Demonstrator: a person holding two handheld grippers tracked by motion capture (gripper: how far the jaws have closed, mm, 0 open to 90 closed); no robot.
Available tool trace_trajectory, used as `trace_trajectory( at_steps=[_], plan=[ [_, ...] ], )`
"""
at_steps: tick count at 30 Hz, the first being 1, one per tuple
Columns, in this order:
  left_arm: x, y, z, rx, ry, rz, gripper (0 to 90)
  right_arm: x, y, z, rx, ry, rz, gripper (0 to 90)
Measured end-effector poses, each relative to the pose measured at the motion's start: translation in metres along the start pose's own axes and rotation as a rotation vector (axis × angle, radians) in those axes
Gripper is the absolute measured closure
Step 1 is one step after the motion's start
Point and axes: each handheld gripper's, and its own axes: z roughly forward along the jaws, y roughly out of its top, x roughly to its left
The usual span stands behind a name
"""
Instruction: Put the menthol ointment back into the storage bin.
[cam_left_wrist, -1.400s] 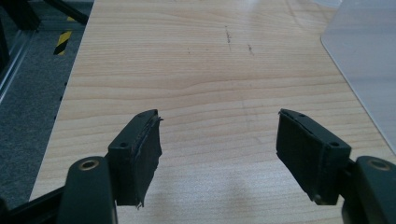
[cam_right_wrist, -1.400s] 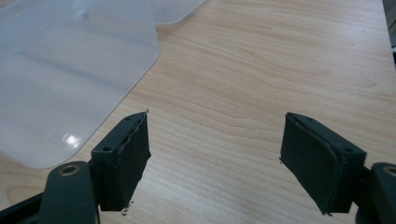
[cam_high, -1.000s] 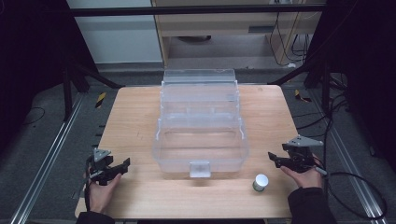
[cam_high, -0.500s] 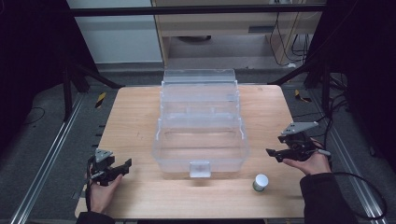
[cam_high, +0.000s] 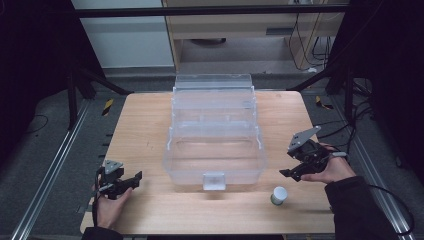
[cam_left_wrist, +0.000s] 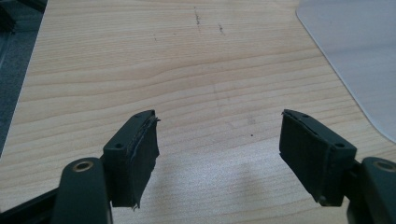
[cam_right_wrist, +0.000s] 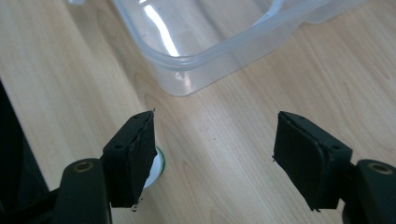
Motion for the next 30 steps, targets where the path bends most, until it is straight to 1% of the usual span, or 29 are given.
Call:
trace_trajectory(
  at_steps=[1,2,3,4,5,7,9,10,11,13,14,16,18,19,20,23,25,26,27,30],
  plan=[
    [0.0,0.0,0.0,0.0,0.0,-0.001,27.8,0.0,0.0,0.0,0.0,0.0,0.0,29.9],
    [0.001,0.0,0.0,0.002,0.0,-0.002,27.8,0.003,0.003,0.001,0.025,0.018,-0.029,30.4],
    [0.001,0.0,0.0,0.002,0.0,-0.002,27.7,0.003,0.003,0.001,0.025,0.018,-0.029,30.4],
    [0.001,0.0,0.0,0.003,-0.001,-0.001,27.7,0.004,0.004,0.002,0.038,0.026,-0.04,30.5],
    [0.001,0.0,0.0,0.007,-0.002,-0.001,27.7,0.007,0.006,0.003,0.057,0.039,-0.063,31.0],
    [0.001,0.0,0.001,0.007,-0.002,0.001,27.7,0.009,0.006,0.004,0.066,0.048,-0.07,31.1],
    [0.0,0.001,0.001,0.005,-0.005,0.004,27.8,0.011,0.007,0.005,0.09,0.061,-0.097,32.2],
    [0.0,0.001,0.001,0.005,-0.005,0.004,27.7,0.011,0.007,0.005,0.09,0.061,-0.097,32.2],
    [-0.001,0.001,0.001,0.005,-0.006,0.008,27.7,0.013,0.007,0.007,0.109,0.07,-0.114,32.4],
    [-0.001,0.001,0.001,0.007,-0.009,0.009,27.7,0.013,0.007,0.007,0.116,0.071,-0.118,32.5],
    [-0.001,0.001,0.001,0.009,-0.008,0.012,27.7,0.014,0.007,0.008,0.128,0.073,-0.128,33.0],
    [-0.001,0.001,0.002,0.011,-0.007,0.011,27.8,0.017,0.007,0.012,0.172,0.094,-0.169,34.7],
    [-0.001,0.001,0.001,0.011,-0.009,0.008,27.8,0.018,0.007,0.014,0.174,0.096,-0.175,35.0],
    [-0.001,0.0,0.001,0.012,-0.008,0.008,27.8,0.019,0.007,0.015,0.177,0.103,-0.194,35.7],
    [-0.001,0.0,0.001,0.011,-0.007,0.008,27.8,0.021,0.008,0.016,0.187,0.108,-0.19,36.3],
    [0.0,0.0,0.002,0.013,-0.006,0.005,27.8,0.024,0.01,0.02,0.205,0.125,-0.225,36.8],
    [0.0,0.001,0.002,0.016,-0.008,0.007,27.8,0.027,0.01,0.022,0.217,0.133,-0.235,37.2],
    [0.0,0.001,0.002,0.013,-0.009,0.009,27.8,0.029,0.01,0.023,0.233,0.14,-0.248,37.3],
    [0.0,0.001,0.002,0.013,-0.009,0.009,27.8,0.029,0.01,0.024,0.233,0.14,-0.258,37.4],
    [0.0,0.0,0.001,0.017,-0.01,0.012,27.8,0.032,0.009,0.025,0.244,0.146,-0.264,37.7]
  ],
)
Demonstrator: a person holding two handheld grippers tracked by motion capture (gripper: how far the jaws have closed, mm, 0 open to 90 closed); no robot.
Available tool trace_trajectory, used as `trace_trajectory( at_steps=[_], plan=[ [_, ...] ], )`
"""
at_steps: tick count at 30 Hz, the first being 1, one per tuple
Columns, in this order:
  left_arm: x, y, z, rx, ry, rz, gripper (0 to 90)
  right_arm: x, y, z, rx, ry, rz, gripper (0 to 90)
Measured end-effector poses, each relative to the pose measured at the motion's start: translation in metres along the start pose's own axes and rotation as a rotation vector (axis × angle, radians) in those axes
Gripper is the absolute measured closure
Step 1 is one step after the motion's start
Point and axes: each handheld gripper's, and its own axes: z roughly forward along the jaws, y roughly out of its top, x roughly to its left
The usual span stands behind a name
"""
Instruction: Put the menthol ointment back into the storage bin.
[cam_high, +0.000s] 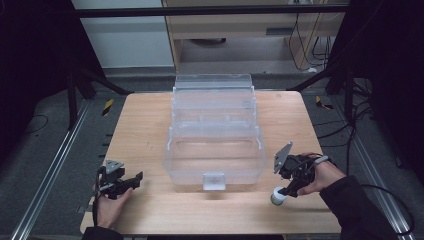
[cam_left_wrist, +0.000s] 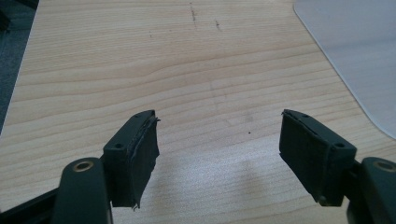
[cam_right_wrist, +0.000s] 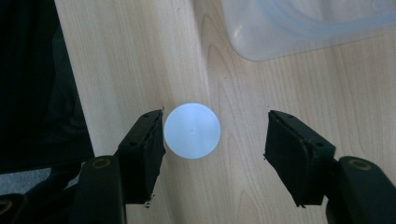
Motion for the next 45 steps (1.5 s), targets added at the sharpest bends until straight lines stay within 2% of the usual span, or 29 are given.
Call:
trace_trajectory(
  at_steps=[6,14,26,35,45],
  plan=[
    [0.0,0.0,0.0,0.002,0.001,0.001,27.8,0.006,0.001,0.01,0.038,0.02,-0.033,38.9],
    [0.0,0.0,0.0,0.002,0.001,-0.003,27.8,0.008,-0.004,0.023,0.028,0.028,-0.037,38.8],
    [0.0,-0.001,0.001,0.009,0.001,0.001,27.8,0.009,-0.007,0.039,0.055,0.043,-0.051,40.0],
    [0.0,-0.001,0.001,0.012,0.0,0.0,27.8,0.009,-0.006,0.047,0.085,0.048,-0.069,43.6],
    [0.0,-0.001,0.001,0.013,0.0,0.001,27.8,0.007,-0.005,0.048,0.091,0.049,-0.064,48.9]
  ],
)
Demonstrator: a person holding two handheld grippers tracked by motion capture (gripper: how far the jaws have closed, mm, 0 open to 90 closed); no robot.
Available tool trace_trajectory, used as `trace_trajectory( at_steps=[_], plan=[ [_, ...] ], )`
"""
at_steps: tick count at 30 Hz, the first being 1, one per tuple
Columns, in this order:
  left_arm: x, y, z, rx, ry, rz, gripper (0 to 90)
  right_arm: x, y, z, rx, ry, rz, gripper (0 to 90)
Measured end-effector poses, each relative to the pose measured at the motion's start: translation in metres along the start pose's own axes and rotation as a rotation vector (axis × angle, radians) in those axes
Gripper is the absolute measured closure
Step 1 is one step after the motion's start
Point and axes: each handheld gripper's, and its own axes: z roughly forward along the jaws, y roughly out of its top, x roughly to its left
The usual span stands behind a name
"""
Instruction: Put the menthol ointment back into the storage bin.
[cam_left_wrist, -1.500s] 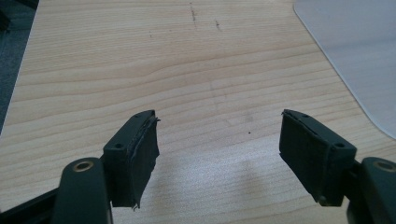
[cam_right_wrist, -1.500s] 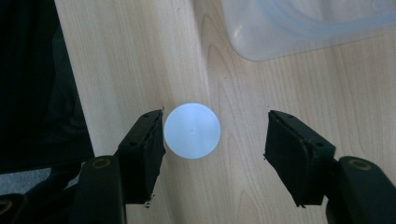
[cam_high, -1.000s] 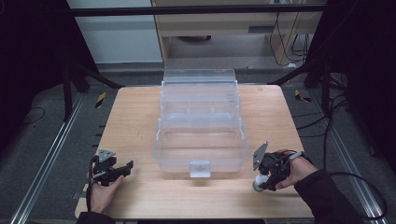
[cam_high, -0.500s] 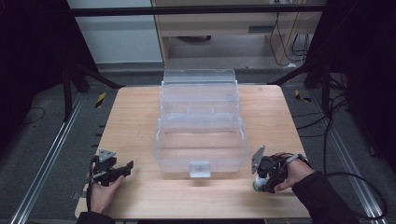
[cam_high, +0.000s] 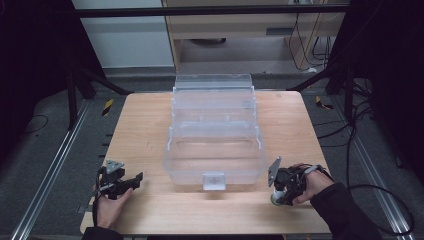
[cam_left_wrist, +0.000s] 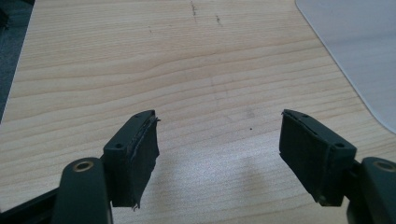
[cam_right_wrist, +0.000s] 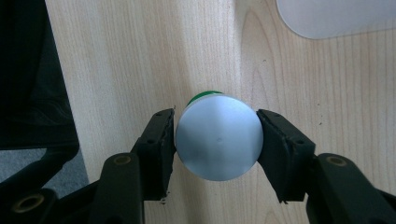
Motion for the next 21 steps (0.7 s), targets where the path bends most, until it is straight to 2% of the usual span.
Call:
trace_trajectory(
  at_steps=[7,8,12,15,21],
  plan=[
    [0.0,0.0,0.0,0.001,-0.001,0.0,27.8,-0.001,0.001,0.0,0.011,0.007,0.007,50.0],
    [0.0,0.0,0.0,0.002,-0.002,0.001,27.8,-0.001,0.001,0.001,0.01,0.009,-0.004,50.1],
    [0.0,0.0,0.0,0.0,-0.001,0.0,27.9,-0.001,0.003,-0.001,0.036,0.026,0.009,50.3],
    [0.0,0.0,0.0,0.001,-0.001,0.0,27.9,-0.001,0.004,-0.002,0.034,0.028,0.014,50.4],
    [0.0,0.0,0.0,0.001,-0.001,0.0,27.9,-0.003,0.004,-0.011,0.029,0.019,0.025,50.4]
  ],
)
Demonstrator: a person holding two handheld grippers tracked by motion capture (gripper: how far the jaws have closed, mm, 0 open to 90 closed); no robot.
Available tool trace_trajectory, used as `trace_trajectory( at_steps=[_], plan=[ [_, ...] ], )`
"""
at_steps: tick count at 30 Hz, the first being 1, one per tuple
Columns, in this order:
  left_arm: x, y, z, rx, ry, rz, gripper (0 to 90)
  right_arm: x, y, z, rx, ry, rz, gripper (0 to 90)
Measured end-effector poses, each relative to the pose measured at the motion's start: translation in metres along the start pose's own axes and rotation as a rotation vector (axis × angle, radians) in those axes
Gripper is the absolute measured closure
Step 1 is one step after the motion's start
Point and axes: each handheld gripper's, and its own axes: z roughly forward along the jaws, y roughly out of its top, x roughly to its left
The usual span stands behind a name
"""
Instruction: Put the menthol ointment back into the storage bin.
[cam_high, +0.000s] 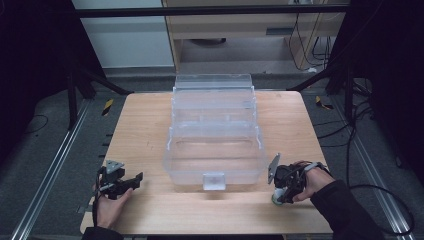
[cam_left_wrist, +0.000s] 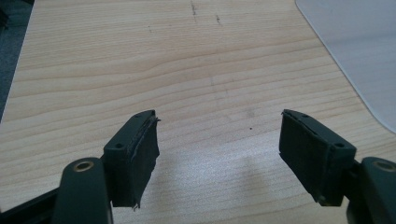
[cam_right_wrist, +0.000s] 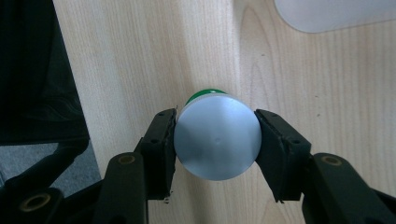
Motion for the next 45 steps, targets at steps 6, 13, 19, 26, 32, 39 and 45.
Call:
trace_trajectory(
  at_steps=[6,13,19,26,32,39,45],
  plan=[
    [0.0,0.0,0.0,0.001,0.0,0.0,28.0,-0.002,0.002,-0.017,-0.016,-0.014,0.031,50.4],
    [0.0,0.0,0.001,0.005,-0.001,0.0,27.9,-0.007,0.006,-0.04,-0.039,-0.032,0.04,50.4],
    [0.0,0.0,0.0,0.005,-0.001,0.001,28.1,-0.009,0.008,-0.054,-0.042,-0.039,0.05,50.4],
    [0.0,0.0,0.001,0.008,-0.001,0.0,28.1,-0.014,0.012,-0.073,-0.059,-0.053,0.058,50.4],
    [0.0,0.0,0.001,0.008,-0.005,0.001,28.4,-0.021,0.021,-0.089,-0.069,-0.068,0.06,50.5],
    [0.0,0.0,0.002,0.011,-0.007,0.001,28.6,-0.027,0.032,-0.101,-0.08,-0.077,0.053,50.5],
    [0.0,0.0,0.001,0.01,-0.008,-0.001,28.9,-0.033,0.045,-0.115,-0.105,-0.097,0.041,50.5]
  ],
)
